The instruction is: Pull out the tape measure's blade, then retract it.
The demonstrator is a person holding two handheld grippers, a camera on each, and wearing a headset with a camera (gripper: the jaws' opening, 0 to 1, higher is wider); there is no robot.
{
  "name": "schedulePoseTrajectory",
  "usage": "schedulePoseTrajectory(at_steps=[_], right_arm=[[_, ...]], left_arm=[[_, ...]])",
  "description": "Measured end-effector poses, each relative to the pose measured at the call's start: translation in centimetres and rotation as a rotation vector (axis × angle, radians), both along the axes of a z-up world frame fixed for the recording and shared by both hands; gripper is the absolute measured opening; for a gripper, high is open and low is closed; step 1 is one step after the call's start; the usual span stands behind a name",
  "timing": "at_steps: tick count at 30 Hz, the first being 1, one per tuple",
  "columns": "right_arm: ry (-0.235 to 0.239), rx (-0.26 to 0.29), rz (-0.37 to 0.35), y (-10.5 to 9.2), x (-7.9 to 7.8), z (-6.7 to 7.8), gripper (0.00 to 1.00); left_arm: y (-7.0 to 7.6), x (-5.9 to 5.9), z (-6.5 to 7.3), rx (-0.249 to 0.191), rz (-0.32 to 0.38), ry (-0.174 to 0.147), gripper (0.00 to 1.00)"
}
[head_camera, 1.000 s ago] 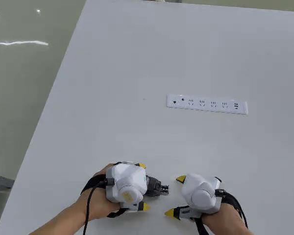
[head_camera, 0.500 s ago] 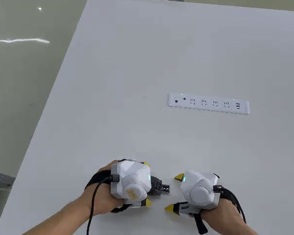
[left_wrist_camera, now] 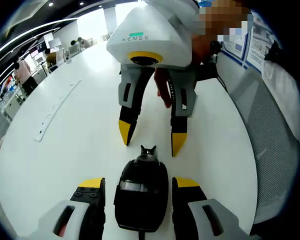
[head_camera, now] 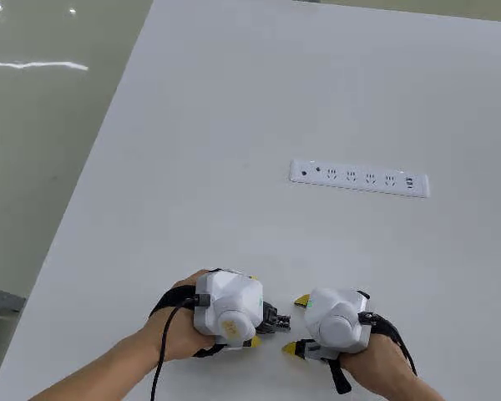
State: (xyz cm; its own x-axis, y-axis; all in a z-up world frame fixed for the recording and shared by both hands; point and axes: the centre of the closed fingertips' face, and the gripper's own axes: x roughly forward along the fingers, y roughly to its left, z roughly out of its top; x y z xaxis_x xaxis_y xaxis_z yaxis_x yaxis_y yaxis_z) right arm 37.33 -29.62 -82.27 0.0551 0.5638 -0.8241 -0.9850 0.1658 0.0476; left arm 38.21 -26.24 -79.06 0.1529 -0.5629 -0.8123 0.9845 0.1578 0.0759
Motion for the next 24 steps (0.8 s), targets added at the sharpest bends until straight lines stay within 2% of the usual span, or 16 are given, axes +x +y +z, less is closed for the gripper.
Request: schedulePoseTrajectory(at_steps=[10, 24], right_arm=[[-0.012, -0.007, 0.020, 0.20, 0.40, -0.06, 0.42], [-0.035, -0.021, 0.051, 0.23, 0.49, -0.11, 0.35]], left_arm=[[-0.13, 0.07, -0.03, 0.009, -0.022, -0.009, 0.44], [-0.30, -0.15, -0.19, 0.008, -0.038, -0.003, 0.40]])
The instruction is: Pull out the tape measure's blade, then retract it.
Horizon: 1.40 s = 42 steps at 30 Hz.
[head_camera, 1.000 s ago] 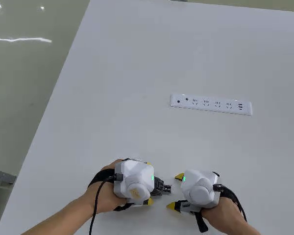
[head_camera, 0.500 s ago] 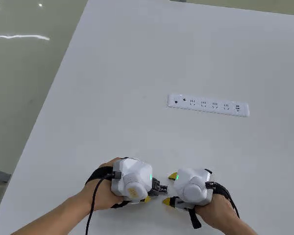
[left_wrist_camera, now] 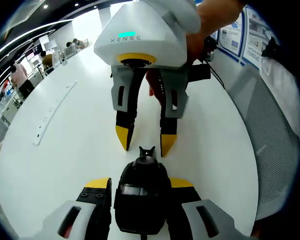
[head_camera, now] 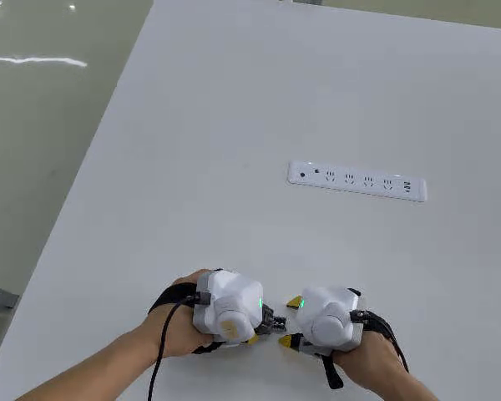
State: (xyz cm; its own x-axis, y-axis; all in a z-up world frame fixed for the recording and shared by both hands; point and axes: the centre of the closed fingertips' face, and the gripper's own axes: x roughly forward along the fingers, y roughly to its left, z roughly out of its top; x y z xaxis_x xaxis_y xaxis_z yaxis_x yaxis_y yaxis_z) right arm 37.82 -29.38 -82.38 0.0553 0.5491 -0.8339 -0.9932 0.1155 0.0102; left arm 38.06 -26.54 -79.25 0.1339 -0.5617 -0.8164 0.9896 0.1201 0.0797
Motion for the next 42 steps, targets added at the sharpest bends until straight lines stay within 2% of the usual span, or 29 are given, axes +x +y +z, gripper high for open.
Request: schedulePoseTrajectory(at_steps=[8, 17, 34, 42], right_arm=[[-0.013, -0.009, 0.035, 0.25, -0.25, -0.03, 0.29], [0.002, -0.003, 0.057, 0.60, -0.66, -0.04, 0.21], [0.009, -0.005, 0.055, 0.70, -0.44, -0.08, 0.16], [-0.001, -0.004, 0.076, 0.70, -0.48, -0.09, 0.15]], left_arm=[[-0.07, -0.12, -0.17, 0.002, -0.011, 0.003, 0.38], [-0.09, -0.14, -0.16, 0.003, -0.020, -0.001, 0.37], [-0.10, -0.12, -0.19, 0.011, -0.029, 0.005, 0.37], [-0.11, -0.09, -0.19, 0.012, -0.030, -0.003, 0.36]])
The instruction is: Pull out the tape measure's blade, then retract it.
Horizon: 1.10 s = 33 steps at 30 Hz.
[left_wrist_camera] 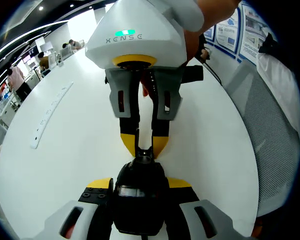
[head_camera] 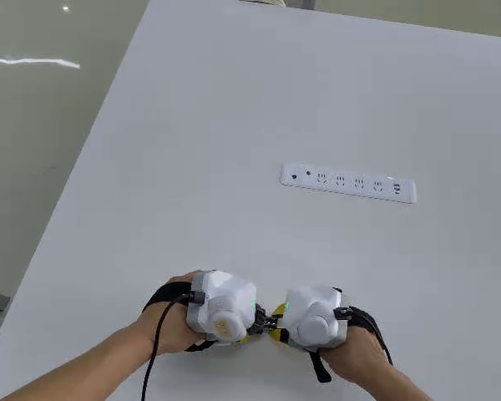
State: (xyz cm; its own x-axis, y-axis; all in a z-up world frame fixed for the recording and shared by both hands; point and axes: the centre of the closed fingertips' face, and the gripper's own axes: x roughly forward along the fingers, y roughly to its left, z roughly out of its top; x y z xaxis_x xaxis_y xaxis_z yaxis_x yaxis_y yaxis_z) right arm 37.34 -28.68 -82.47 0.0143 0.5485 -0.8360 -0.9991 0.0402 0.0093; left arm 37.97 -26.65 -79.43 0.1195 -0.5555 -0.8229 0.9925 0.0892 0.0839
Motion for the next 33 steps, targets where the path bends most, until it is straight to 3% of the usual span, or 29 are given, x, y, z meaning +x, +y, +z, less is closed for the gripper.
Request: schedulePoseTrajectory(at_steps=[33], right_arm=[[-0.005, -0.007, 0.011, -0.89, 0.16, 0.06, 0.13]], left_arm=[[0.12, 0.13, -0.05, 0.020, 0.023, 0.007, 0.36]])
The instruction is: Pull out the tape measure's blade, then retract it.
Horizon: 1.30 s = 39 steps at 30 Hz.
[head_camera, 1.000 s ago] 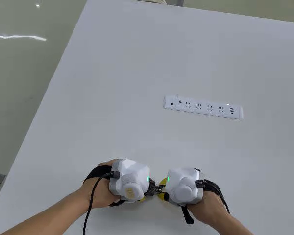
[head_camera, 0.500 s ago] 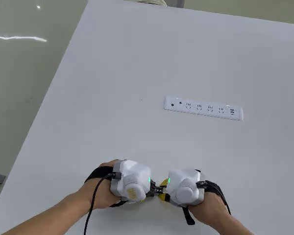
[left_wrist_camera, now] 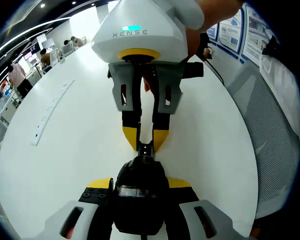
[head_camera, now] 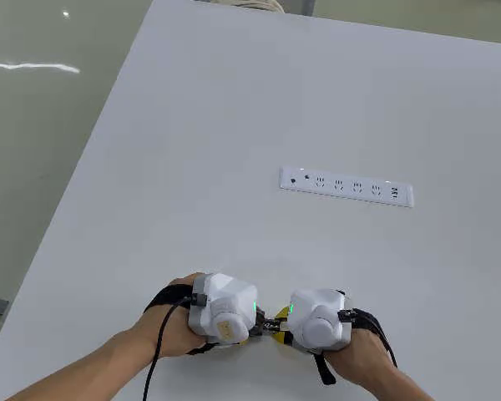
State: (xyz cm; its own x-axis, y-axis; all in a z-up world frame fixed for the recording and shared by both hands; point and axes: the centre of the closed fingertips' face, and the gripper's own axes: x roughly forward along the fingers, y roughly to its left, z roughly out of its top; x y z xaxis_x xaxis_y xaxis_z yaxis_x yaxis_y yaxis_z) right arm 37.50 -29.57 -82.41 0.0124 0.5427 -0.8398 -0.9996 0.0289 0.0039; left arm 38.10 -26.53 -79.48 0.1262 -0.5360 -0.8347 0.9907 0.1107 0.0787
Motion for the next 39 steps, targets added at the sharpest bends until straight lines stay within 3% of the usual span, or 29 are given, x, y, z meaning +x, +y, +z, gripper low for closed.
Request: schedulePoseTrajectory(at_steps=[39], right_arm=[[0.001, -0.024, -0.007, -3.0, 0.2, 0.0, 0.13]], left_arm=[[0.0, 0.1, -0.1, 0.004, 0.007, 0.004, 0.36]])
